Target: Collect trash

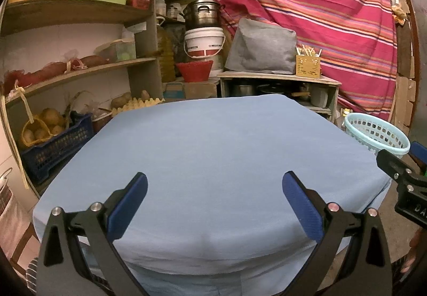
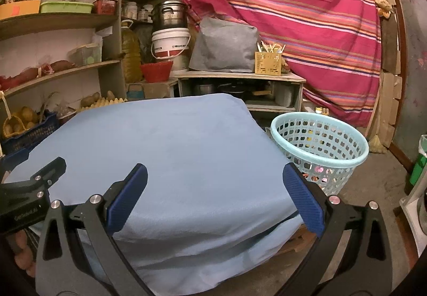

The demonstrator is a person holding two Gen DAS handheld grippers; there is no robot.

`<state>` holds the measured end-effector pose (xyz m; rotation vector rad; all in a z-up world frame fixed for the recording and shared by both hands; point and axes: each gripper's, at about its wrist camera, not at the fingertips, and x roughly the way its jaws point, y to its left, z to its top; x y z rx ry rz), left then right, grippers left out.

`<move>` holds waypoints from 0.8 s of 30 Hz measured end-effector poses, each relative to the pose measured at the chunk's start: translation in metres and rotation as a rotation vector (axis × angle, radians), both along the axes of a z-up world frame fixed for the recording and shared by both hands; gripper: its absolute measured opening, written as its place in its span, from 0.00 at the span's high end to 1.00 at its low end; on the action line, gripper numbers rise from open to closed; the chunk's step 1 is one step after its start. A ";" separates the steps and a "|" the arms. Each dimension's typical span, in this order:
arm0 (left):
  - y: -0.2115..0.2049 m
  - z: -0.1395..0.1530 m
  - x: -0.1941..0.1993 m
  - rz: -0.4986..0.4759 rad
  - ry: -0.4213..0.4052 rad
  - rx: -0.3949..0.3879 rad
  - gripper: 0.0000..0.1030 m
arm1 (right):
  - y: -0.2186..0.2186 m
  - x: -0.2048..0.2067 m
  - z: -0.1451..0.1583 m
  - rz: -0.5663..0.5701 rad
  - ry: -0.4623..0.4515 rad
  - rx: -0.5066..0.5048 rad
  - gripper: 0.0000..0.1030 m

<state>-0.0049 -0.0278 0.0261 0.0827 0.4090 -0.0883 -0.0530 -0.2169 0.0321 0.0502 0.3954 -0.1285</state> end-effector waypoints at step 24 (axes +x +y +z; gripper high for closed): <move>0.008 0.001 -0.002 0.026 -0.028 -0.017 0.04 | 0.004 0.000 0.003 -0.002 -0.017 0.001 0.04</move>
